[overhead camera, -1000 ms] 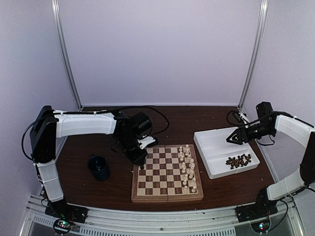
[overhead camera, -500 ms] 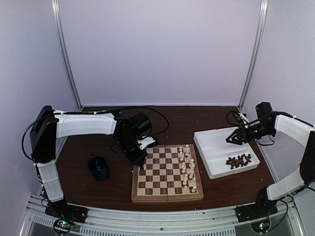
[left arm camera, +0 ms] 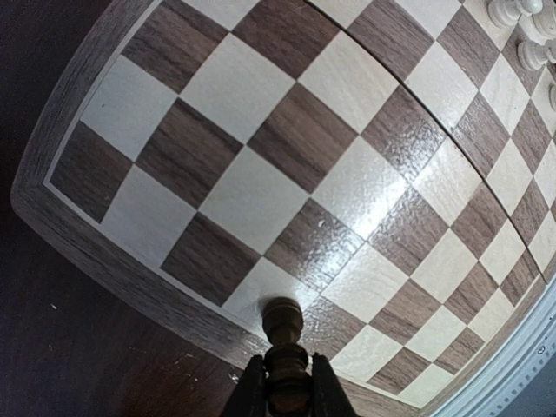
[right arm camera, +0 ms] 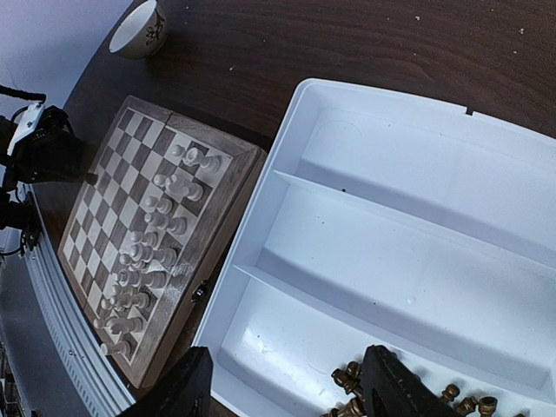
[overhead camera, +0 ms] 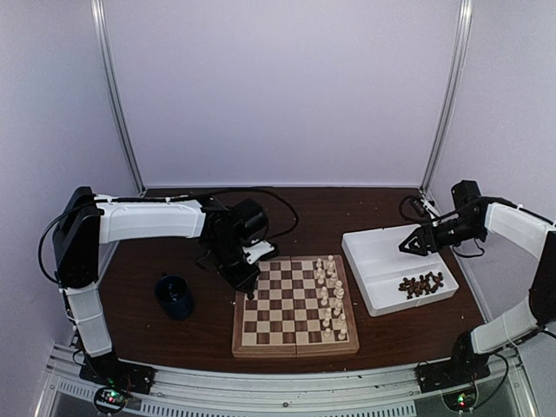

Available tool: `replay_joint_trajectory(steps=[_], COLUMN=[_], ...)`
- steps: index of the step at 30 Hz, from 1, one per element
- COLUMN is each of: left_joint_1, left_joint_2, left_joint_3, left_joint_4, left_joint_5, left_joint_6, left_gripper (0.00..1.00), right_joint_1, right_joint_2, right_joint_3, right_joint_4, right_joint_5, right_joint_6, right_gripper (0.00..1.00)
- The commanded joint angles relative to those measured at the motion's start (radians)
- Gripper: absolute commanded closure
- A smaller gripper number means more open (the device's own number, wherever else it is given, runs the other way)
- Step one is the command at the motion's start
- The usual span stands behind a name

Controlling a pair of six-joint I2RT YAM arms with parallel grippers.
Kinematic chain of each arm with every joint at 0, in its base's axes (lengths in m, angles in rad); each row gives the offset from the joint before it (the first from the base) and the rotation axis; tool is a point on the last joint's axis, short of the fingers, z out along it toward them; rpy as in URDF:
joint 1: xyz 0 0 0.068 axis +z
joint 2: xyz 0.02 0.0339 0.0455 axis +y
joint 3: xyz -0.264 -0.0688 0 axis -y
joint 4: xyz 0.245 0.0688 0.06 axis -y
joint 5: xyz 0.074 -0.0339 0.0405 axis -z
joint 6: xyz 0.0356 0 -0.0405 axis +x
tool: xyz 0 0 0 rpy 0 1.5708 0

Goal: Set up the chess pieces on the board
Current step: Place the queen at e8.

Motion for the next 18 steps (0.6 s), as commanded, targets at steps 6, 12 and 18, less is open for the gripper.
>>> replay_joint_trajectory(steps=[6, 12, 18], left_joint_1=[0.005, 0.007, 0.007], left_joint_2=[-0.010, -0.011, -0.002], left_joint_3=[0.011, 0.014, 0.018], left_joint_4=[0.034, 0.033, 0.033], left_joint_5=[-0.010, -0.010, -0.005], left_joint_6=[0.000, -0.001, 0.000], left_gripper=[0.89, 0.84, 0.88], right_joint_1=[-0.005, -0.005, -0.005], right_joint_2=[-0.003, -0.001, 0.000], right_joint_3=[0.012, 0.012, 0.012], right_joint_4=[-0.008, -0.008, -0.007], right_joint_5=[-0.009, -0.011, -0.011], right_joint_6=[-0.010, -0.010, -0.009], right_gripper=[0.37, 0.37, 0.37])
